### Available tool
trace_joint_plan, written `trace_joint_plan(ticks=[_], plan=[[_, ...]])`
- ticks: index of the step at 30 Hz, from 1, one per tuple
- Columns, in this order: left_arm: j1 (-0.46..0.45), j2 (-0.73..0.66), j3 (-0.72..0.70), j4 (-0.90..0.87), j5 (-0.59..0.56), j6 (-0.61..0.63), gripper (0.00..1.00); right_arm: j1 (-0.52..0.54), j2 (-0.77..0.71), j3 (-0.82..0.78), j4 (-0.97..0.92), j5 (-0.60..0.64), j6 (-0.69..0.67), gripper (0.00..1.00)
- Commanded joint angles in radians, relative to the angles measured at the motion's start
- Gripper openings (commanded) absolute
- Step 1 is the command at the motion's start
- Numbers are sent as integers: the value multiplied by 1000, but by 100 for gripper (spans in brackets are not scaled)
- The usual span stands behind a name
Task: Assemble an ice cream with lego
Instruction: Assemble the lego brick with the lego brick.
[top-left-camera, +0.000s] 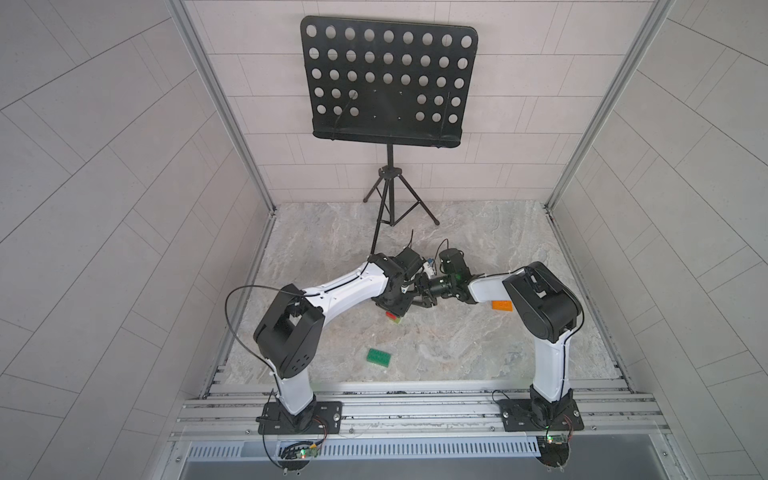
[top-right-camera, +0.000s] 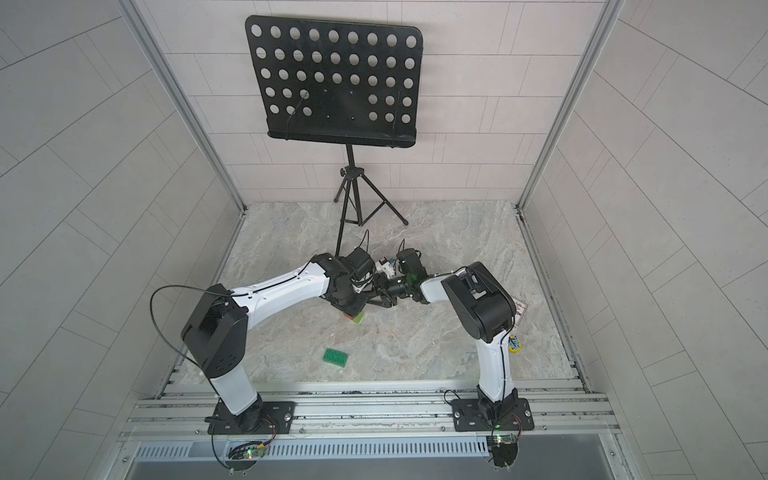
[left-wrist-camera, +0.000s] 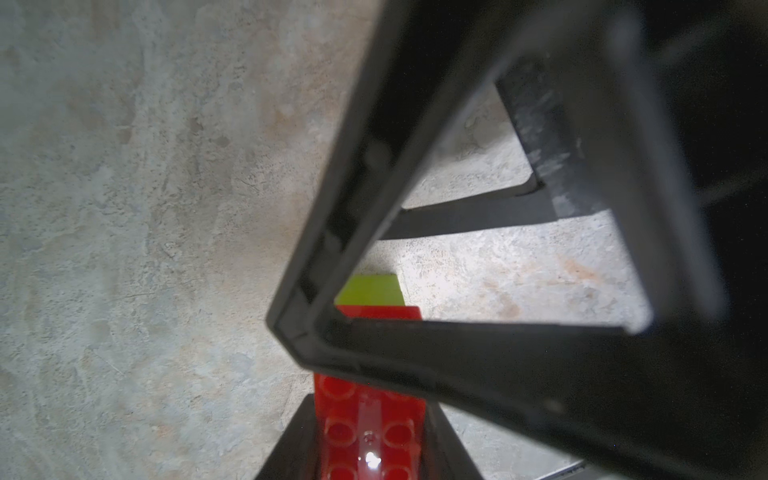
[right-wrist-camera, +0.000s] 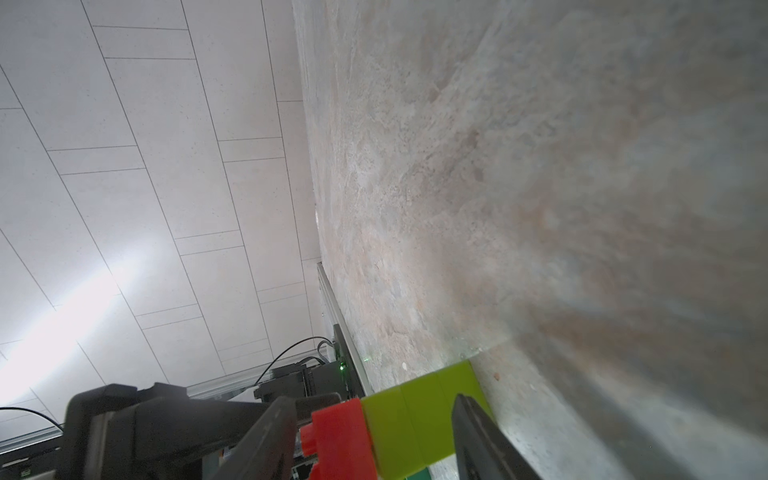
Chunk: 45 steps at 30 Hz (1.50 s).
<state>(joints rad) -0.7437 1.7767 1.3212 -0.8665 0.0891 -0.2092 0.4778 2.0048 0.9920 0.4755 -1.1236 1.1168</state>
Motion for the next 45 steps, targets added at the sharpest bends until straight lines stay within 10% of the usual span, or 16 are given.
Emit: trace_joint_plan(ticks=[1,11,45], plan=[[-6,97,-51,12,29,22,5,22,23,-9,144,-59,94,60],[-6,105,-46,15,12,29,5,25,102,-78,580,-100,394,47],[10,75,-63,58,-14,-12,21,61,-90,-70,-176,15,-195,17]])
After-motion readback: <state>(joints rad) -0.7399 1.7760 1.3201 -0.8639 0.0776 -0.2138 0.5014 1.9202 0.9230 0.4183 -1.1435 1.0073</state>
